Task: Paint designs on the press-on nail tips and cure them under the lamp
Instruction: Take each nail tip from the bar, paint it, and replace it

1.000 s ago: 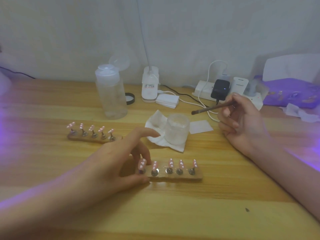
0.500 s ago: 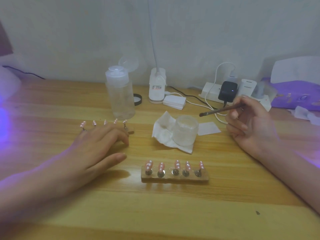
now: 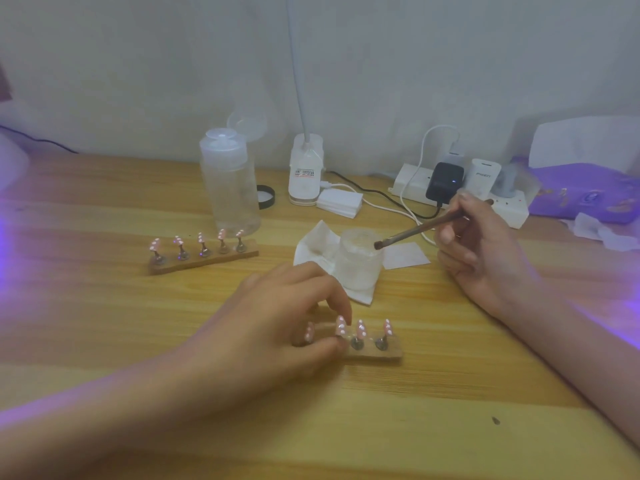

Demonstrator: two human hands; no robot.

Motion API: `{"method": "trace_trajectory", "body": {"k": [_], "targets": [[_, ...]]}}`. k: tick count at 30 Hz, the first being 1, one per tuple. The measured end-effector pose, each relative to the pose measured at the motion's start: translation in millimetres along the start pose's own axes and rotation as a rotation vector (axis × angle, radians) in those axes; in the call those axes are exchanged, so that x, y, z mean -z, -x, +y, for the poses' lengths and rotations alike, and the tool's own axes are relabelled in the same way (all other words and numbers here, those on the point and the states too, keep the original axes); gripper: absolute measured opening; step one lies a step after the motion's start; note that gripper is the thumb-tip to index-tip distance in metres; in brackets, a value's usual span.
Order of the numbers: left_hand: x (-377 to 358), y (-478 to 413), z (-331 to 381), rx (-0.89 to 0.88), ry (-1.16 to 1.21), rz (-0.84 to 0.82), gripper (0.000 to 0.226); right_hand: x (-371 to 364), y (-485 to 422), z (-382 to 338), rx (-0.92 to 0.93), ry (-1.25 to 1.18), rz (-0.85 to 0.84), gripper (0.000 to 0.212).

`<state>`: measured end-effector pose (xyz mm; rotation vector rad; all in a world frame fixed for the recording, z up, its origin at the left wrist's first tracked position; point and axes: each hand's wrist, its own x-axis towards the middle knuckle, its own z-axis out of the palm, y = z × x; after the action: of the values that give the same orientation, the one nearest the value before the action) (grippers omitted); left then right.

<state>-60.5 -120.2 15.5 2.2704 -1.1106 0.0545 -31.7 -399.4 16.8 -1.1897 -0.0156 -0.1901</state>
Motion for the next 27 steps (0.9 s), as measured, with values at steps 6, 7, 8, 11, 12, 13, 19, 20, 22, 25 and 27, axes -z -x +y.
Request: {"method": "trace_trajectory", "body": {"k": [6,7,8,11,12,13,19,20,22,25,27], "targets": [[-3.8,-3.7,3.6,0.029,-0.032,0.025,0.015,-1.0,-1.1,0.3,-0.013,-0.006,-0.012,0.039],[-3.6,-2.5,4.5,0.02,-0.073,0.033,0.018,-1.3,-1.0,0.1,-0.012,-0.007,-0.013,0.04],[-3.0,-2.1,6.4,0.001,-0.13,0.045,0.018,-1.4,-0.9,-0.1,-0.011,-0.005,-0.01,0.04],[-1.9,-2.7,13.5,-0.095,-0.295,0.1,0.017,-1.7,-0.1,-0.8,-0.01,-0.002,0.007,0.042],[-1.3,-2.7,14.1,-0.119,-0.318,0.118,0.018,-1.7,0.1,-0.9,-0.011,-0.003,0.012,0.042],[-0.1,-1.7,14.8,-0.132,-0.33,0.127,0.019,-1.6,0.5,-1.0,-0.013,-0.004,0.016,0.042],[9.2,4.5,25.6,-0.207,-0.423,0.164,0.022,-3.7,2.4,-2.6,-0.006,0.02,0.044,0.037],[10.6,7.3,28.7,-0.23,-0.421,0.2,0.022,-3.4,2.7,-2.9,0.003,0.03,0.045,0.035],[18.5,11.2,32.9,-0.296,-0.361,0.235,0.02,-2.8,3.5,-3.2,0.04,0.047,0.034,0.031],[38.1,-21.8,33.6,-0.187,-0.227,0.081,0.023,-6.6,5.5,-7.5,0.166,0.168,0.015,0.03],[42.7,-43.0,19.2,-0.045,-0.173,-0.001,0.039,-12.0,7.1,-12.0,0.277,0.309,-0.009,0.026]]}}
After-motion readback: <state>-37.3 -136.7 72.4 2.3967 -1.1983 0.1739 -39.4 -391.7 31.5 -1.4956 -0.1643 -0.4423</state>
